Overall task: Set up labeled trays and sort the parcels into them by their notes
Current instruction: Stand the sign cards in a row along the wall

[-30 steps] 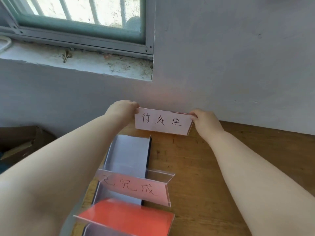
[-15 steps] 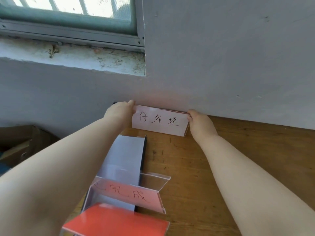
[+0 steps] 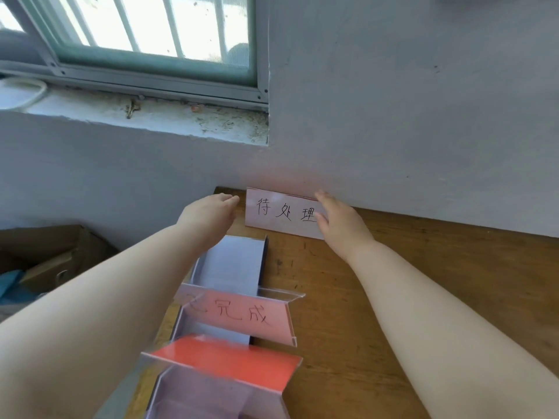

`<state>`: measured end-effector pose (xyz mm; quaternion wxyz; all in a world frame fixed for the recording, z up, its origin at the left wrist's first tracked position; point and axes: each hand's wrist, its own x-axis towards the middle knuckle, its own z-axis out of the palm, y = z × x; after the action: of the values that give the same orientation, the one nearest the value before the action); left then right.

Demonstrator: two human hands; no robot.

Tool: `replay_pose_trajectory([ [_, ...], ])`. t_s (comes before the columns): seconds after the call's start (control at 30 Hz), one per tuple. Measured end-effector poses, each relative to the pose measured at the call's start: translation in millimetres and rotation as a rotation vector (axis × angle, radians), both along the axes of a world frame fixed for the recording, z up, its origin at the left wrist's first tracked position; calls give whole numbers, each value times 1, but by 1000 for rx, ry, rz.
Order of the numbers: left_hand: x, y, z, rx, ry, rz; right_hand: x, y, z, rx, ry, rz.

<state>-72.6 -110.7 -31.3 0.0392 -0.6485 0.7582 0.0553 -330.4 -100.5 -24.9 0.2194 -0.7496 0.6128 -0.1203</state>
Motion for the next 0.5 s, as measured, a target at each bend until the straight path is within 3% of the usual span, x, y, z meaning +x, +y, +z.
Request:
replay_pose_trajectory([
  [0.5,42,111,32,40,-21,-101,41,118,77,16,70,128],
])
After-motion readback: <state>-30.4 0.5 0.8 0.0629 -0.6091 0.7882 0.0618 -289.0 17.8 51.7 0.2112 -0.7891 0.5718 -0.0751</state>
